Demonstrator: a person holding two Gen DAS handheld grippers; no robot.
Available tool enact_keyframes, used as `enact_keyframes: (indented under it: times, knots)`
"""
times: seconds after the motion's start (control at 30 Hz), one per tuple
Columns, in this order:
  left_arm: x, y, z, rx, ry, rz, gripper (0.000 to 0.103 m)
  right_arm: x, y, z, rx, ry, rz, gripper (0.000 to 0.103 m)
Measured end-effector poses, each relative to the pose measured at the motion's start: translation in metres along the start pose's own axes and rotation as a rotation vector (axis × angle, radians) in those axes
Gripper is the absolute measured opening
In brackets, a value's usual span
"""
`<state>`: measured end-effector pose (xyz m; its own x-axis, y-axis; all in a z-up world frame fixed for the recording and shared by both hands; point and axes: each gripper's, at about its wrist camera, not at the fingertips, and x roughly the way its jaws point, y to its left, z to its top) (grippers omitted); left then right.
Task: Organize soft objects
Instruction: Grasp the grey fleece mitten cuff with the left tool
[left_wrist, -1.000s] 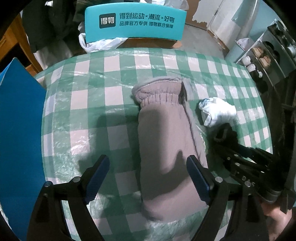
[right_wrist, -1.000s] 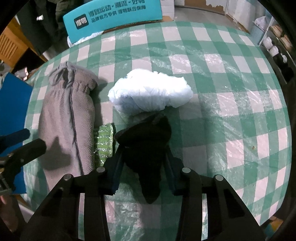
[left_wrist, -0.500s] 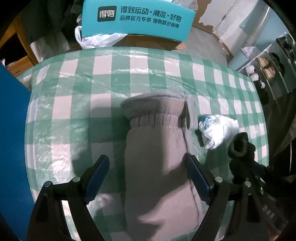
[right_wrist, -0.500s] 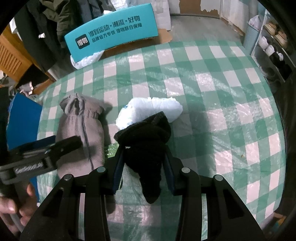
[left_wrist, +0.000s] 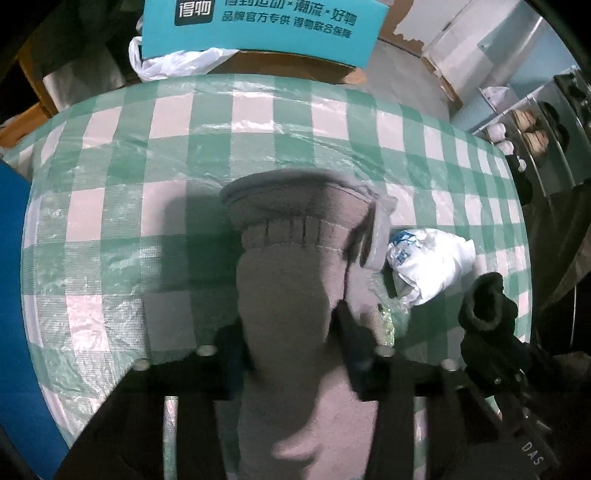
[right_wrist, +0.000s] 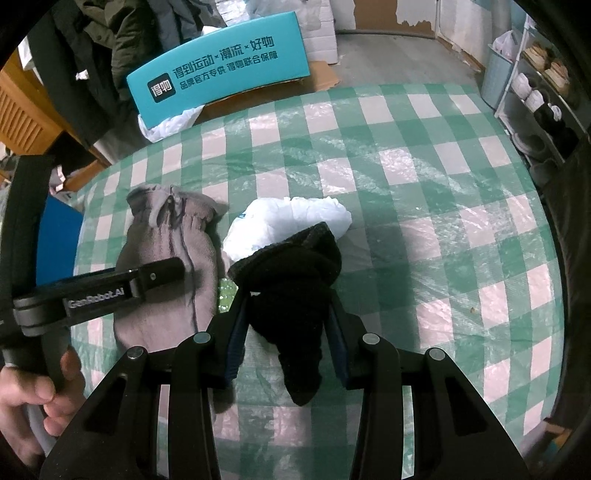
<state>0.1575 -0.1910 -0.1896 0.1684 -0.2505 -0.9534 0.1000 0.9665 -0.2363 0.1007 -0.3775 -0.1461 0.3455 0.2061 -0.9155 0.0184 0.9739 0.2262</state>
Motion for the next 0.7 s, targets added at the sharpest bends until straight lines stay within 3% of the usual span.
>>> enact_keyframes:
  times: [0.1,0.2,0.7]
  knots:
    - [-0.006,-0.005,-0.003,0.029,-0.021,0.001,0.020,0.000,0.000,0.000,0.001,0.000,0.001,0.039]
    - [-0.013,-0.011,-0.004,0.062,-0.038,0.002,0.017,-0.002,0.001,0.000,-0.002,-0.004,-0.001,0.039]
    - [-0.067,-0.026,-0.018,0.155,-0.138,-0.009,0.016,-0.020,0.011,-0.002,-0.015,-0.032,-0.004,0.039]
